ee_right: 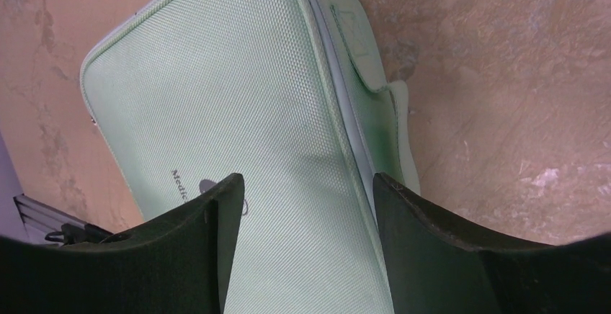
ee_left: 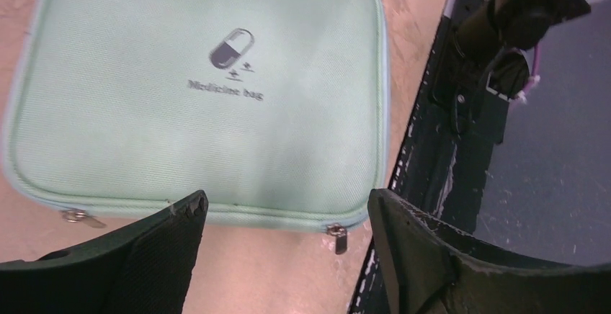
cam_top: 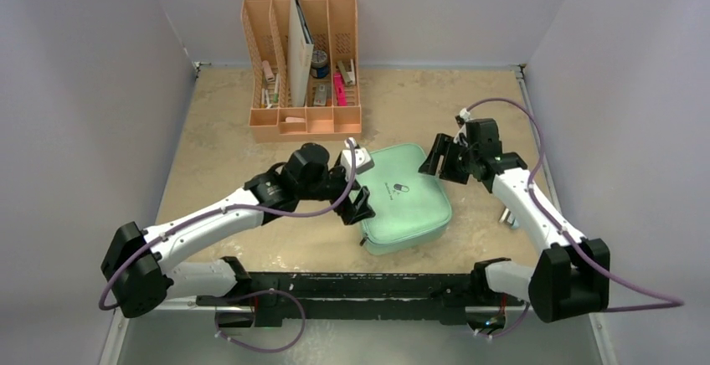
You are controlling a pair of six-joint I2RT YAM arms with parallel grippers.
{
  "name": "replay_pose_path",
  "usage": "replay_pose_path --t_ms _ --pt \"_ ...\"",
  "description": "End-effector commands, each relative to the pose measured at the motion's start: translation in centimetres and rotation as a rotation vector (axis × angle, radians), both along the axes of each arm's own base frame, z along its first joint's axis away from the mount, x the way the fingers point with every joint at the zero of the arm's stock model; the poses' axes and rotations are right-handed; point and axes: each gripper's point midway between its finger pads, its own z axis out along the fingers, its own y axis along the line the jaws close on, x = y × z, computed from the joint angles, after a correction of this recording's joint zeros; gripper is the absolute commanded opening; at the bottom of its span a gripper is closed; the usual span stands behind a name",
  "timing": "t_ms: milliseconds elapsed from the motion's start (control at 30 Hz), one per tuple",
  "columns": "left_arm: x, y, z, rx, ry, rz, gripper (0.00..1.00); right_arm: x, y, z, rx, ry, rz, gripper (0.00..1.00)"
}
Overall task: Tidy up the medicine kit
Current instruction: Adjust the medicine box at the center of the board.
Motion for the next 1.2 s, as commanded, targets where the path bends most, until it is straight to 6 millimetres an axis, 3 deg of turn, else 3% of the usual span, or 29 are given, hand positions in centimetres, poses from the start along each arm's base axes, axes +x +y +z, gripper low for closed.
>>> replay_pose_path --t_ms 0,100,167,333,700,800,900,1033,1167 --pt "3.4 1.5 0.9 0.051 -0.001 0.097 0.82 2.2 1.2 1.2 0.014 -0.059 0.097 0.69" --pt "6.1 3.5 1.0 0.005 0.066 0.228 0.84 2.8 2.3 0.4 0.044 -0.036 0.162 0.67" --pt "7.7 5.1 1.0 0.004 0.089 0.346 0.85 2.8 3.7 0.1 0.11 -0.013 0.211 0.6" --pt "10.0 10.0 -0.8 0.178 0.053 0.625 0.87 3.0 6.5 -0.5 0.21 -0.001 0.269 0.5" --pt "6.8 15.5 -0.4 0.228 0.12 0.82 0.92 3.8 16.1 -0.8 0.187 0.018 0.502 0.51" --pt "6.4 16.5 -0.4 0.192 0.142 0.901 0.88 4.3 18.3 -0.5 0.161 0.019 0.541 0.54" --pt "5.8 16.9 -0.2 0.177 0.183 0.948 0.84 5.7 18.3 0.0 0.093 0.025 0.487 0.61" --pt "5.2 16.6 -0.7 0.202 0.232 0.929 0.84 7.0 16.2 2.1 -0.013 -0.012 0.367 0.71" --pt "4.9 14.5 -0.7 0.18 0.24 0.793 0.85 5.2 13.8 3.1 -0.039 -0.002 0.251 0.79"
